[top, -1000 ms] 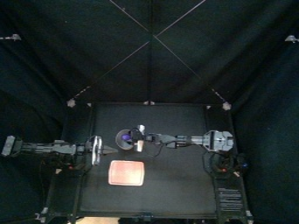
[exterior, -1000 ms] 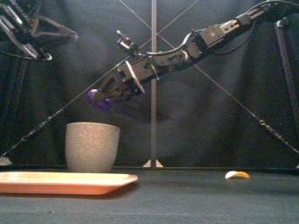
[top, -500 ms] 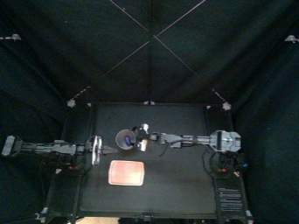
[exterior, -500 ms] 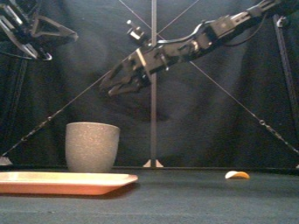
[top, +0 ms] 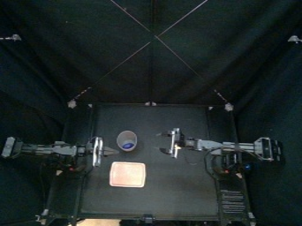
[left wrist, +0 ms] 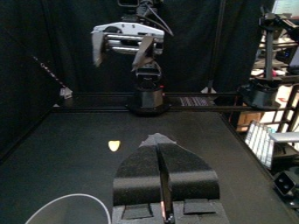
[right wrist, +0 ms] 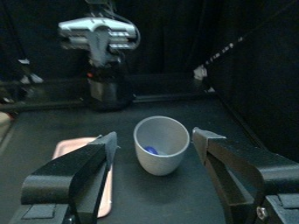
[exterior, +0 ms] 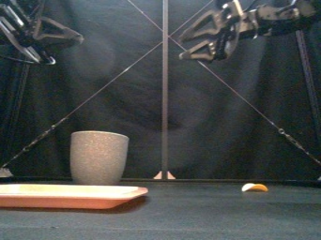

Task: Pick the eggplant then place it in the grey bowl
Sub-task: Drop eggplant in the grey bowl and return to neutral

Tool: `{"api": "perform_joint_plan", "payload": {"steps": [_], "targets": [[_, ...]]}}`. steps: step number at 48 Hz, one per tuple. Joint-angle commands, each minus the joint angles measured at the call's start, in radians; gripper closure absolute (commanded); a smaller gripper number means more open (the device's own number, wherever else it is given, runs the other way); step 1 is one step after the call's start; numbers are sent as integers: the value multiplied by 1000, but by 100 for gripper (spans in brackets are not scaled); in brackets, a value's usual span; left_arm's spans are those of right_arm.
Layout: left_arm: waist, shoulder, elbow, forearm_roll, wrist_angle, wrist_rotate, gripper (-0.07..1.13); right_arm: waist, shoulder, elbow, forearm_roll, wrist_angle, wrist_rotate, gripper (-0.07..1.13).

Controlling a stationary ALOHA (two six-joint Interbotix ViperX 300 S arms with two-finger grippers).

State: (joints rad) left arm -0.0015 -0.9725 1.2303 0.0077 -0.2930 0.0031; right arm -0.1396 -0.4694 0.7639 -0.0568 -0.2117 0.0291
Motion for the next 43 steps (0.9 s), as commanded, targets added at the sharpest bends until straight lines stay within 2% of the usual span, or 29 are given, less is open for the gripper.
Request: {"api": "perform_joint_plan", "payload": {"steps": [1,10,20,43], "targets": [[3,-3,-14,3,-5,2,109,3,-155,98,21,-9,-2,5],[5,-12,-14,2,-5,2,109,15,-397,259,26,-9,0,5],[5,-14,-14,2,-6,2,109,57,-543,350,23,15,0,5],[5,-15,-15,23,-5,2,109,52,-563,400,21,43,0,5]]}}
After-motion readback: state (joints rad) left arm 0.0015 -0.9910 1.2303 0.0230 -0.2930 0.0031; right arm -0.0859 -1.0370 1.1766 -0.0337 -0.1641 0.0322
